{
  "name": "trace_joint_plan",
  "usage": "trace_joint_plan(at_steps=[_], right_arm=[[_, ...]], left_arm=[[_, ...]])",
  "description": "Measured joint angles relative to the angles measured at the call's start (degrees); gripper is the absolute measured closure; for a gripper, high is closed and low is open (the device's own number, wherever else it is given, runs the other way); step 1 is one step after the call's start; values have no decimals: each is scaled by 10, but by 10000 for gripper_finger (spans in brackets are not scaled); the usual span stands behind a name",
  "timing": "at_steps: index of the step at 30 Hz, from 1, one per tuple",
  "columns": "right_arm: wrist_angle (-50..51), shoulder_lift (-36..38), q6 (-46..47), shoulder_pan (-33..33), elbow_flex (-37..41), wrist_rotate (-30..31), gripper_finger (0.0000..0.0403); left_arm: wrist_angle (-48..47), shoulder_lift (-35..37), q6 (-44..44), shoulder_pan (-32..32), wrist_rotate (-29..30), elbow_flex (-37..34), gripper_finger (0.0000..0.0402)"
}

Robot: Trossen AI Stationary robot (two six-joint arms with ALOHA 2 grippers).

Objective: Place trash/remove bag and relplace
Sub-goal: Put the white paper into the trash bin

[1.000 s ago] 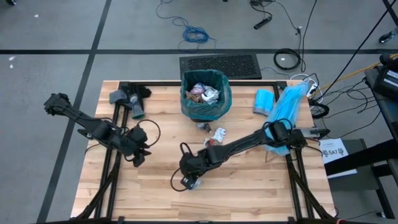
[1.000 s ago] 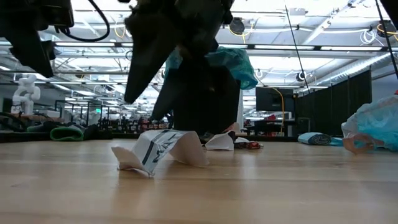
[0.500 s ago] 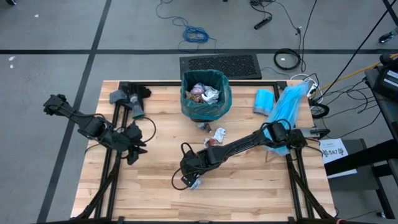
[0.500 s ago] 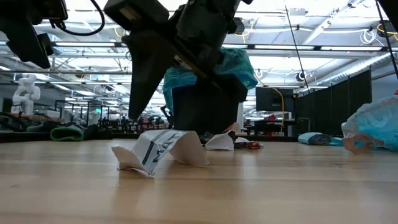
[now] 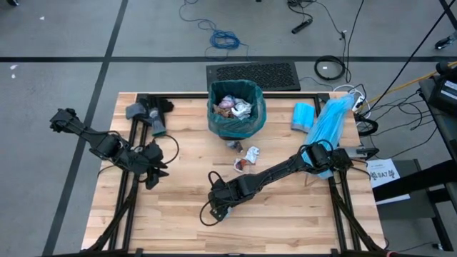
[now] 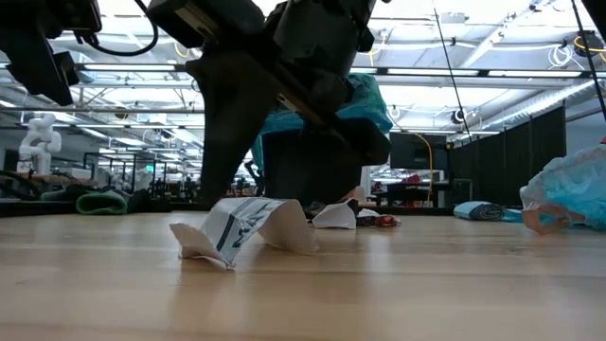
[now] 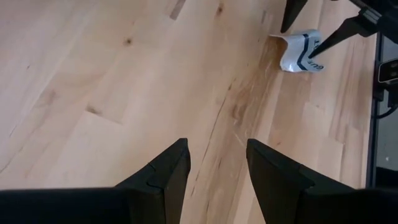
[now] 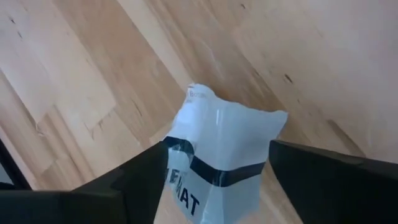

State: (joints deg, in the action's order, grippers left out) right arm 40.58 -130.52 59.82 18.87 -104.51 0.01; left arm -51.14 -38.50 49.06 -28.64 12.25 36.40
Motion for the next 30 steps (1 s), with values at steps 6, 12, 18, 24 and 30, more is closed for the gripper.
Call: trace_joint_plan(at_steps=[6,12,18,24,30], right_arm=[[10,-4,-20,-1,0,1,263],[10,-3,-23,-8,0,-4,391],[11,1,-40,-22,0,-25,398],[33,49,-89,-45,0,-31,401],[32,149,-159,-82,0,2,402]], left_arm=[[0,0,0,0,0,0,239],[0,0,0,0,0,0,239],[0,0,0,0,0,0,240],[0,0,0,0,0,0,240],[0,0,0,0,0,0,239]])
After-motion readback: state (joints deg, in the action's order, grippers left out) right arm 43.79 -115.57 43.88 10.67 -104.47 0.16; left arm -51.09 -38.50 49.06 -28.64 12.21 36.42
